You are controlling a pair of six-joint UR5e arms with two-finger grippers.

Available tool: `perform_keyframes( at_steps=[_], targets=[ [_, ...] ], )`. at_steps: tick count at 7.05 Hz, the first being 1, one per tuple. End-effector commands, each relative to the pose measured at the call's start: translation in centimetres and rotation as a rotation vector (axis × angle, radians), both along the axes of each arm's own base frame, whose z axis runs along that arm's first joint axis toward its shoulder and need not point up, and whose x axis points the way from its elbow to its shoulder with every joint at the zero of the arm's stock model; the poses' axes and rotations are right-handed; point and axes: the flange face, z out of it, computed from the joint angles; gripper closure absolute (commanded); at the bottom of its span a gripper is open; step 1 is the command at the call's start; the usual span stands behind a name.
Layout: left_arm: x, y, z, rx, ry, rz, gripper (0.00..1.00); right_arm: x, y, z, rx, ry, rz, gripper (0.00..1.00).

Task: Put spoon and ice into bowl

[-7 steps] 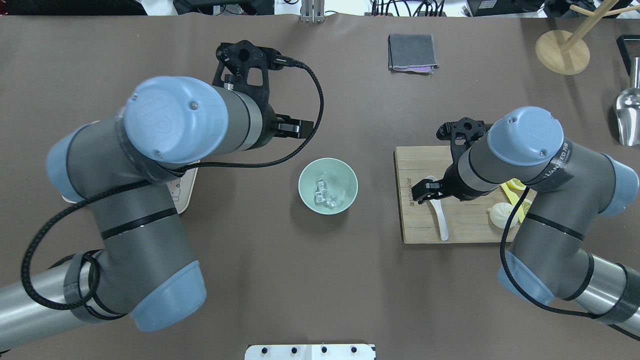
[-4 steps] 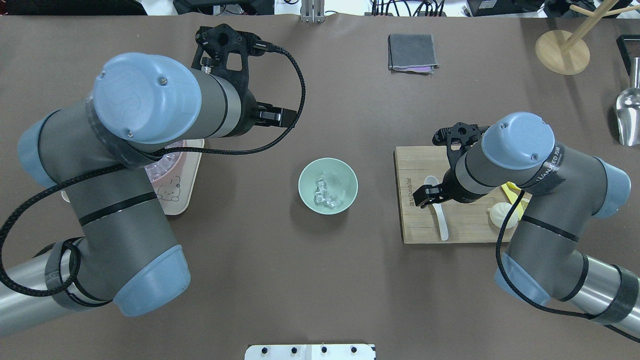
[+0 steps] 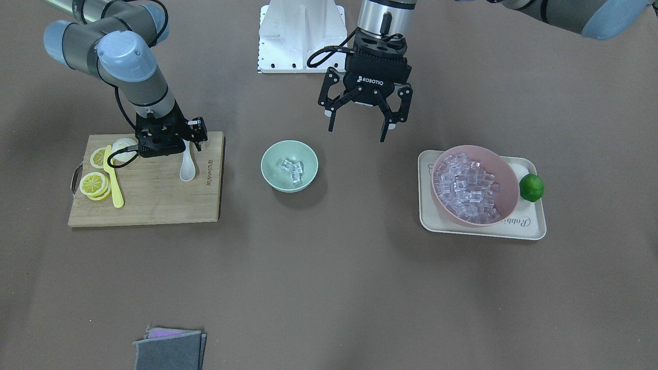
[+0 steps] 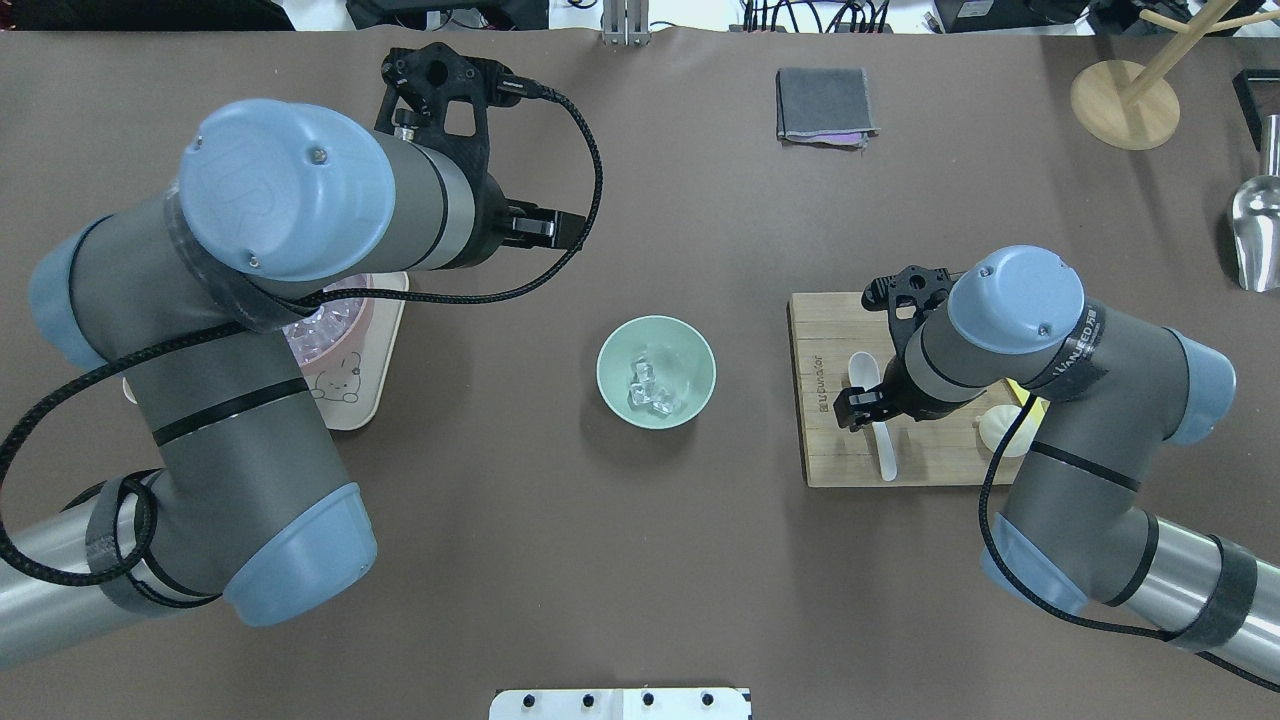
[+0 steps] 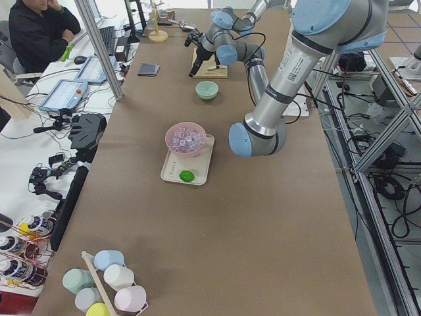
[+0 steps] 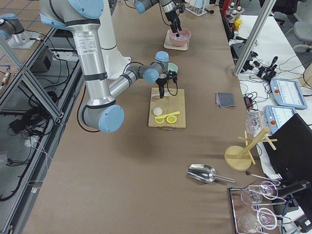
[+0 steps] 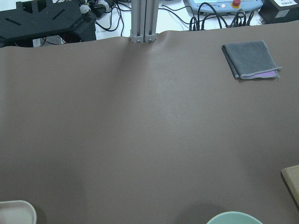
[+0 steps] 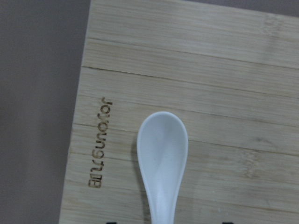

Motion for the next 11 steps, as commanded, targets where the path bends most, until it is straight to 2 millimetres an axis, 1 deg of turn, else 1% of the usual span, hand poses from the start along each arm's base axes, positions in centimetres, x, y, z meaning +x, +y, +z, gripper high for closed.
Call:
perform_keyframes(
  at_steps=[1,2,3,6,7,8,9,10,11],
  targets=[
    [0.4,-0.2,0.2,-0.005,-0.003,0.0,0.02,-0.7,0.0,1.0,-0.015,-0.011,0.015,0.31],
    [0.7,-0.3,0.4,-0.006,-0.008,0.001,0.02,-0.7,0.0,1.0,-0.016,-0.011,0.016,0.66],
    [0.6,-0.3,0.4,-0.006,-0.006,0.001,0.02,-0.6,0.1,0.5,-0.013,-0.024,0.009,1.0],
    [0.5,-0.3,0.4,-0.008,-0.004,-0.002,0.02,-0.5,0.2,-0.7,-0.001,-0.045,0.011,1.0],
    [-0.6,-1.2,0.4,-0.001,-0.011,-0.014,0.02,0.9,0.7,-4.1,0.031,-0.095,0.015,1.0],
    [-4.1,-3.6,2.4,0.038,-0.074,0.035,0.02,2.1,-1.0,-7.4,0.038,-0.148,0.032,1.0],
    [-7.5,-6.0,5.3,0.019,-0.11,0.021,0.02,1.4,-2.1,-11.7,0.034,-0.171,0.031,1.0],
    [-10.6,-7.6,8.8,0.082,-0.214,0.061,0.02,-0.7,-3.8,-15.6,0.017,-0.16,0.04,1.0],
    [-13.6,-8.8,12.4,0.092,-0.269,0.048,0.02,-3.6,-4.3,-17.2,-0.005,-0.156,0.034,1.0]
  ],
)
